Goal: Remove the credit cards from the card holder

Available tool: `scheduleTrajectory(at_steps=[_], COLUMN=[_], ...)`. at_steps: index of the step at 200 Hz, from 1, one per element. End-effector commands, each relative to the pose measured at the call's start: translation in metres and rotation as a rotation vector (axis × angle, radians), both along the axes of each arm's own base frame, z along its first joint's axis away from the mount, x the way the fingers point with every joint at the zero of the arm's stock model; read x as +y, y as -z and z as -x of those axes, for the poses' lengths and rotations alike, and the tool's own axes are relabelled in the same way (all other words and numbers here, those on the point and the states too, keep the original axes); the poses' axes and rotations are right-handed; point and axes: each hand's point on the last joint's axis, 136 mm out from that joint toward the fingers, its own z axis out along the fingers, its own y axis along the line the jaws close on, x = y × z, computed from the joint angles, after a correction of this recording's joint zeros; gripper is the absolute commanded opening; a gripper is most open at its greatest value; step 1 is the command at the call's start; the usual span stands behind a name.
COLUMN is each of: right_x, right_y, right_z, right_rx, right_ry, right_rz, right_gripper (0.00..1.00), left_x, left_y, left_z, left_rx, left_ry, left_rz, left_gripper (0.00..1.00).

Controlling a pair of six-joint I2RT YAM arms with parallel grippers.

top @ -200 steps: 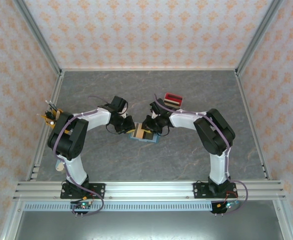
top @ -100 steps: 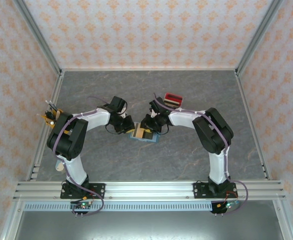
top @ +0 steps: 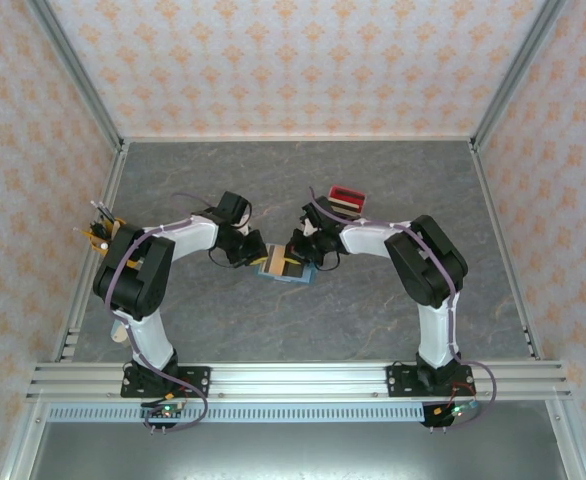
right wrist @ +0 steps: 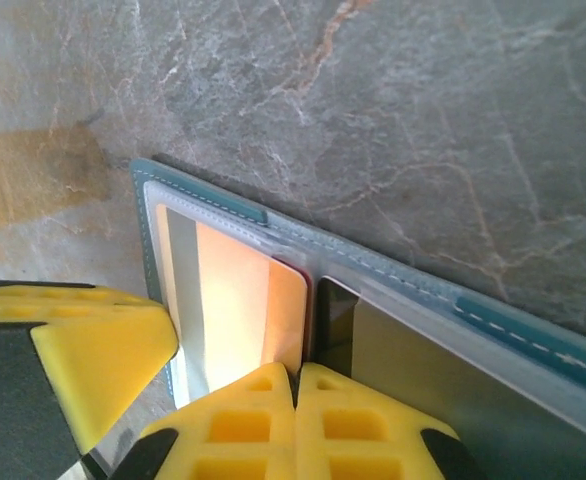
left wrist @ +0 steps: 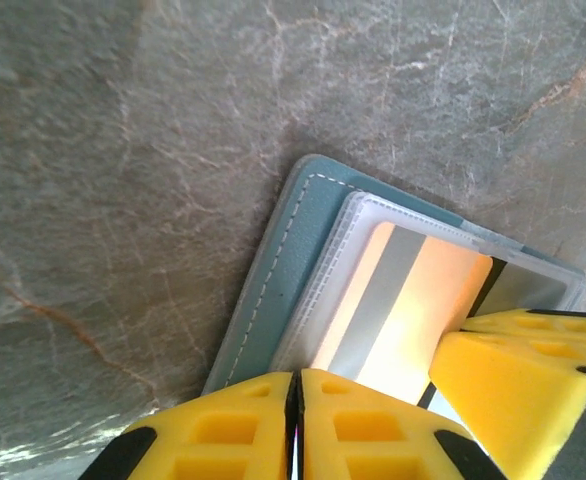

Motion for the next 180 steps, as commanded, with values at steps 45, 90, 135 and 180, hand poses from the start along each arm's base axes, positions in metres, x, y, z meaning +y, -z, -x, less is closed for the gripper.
scheduleTrajectory(at_steps=[45, 90, 135, 180], right_x=[-0.001, -0.01, -0.01, -0.004], right_y=[-0.011, -0.013, -0.021, -0.024], right_z=[0.014, 0.02, 0.019, 0.017], right_rx=[0.048, 0.076, 0.066, 0.071], right_ry=[-0.004, 0.0, 0.005, -0.001], right_rz=[-0.046, -0.011, -0.02, -0.053], right_gripper=[0.0, 0.0, 0.0, 0.0], left_x=[0.011, 0.001, -0.002, -0.005], left_y=[-0.005, -0.029, -0.022, -0.005], left_z=[0.005, -0.004, -0.003, 0.002], left_rx=[0.006, -0.069, -0.055, -0.009], left_ry=[-0.011, 0.005, 0.013, 0.017], left_rz=[-0.009, 0.06, 0.076, 0.088], left_gripper=[0.3, 0.33, 0.23, 0.19])
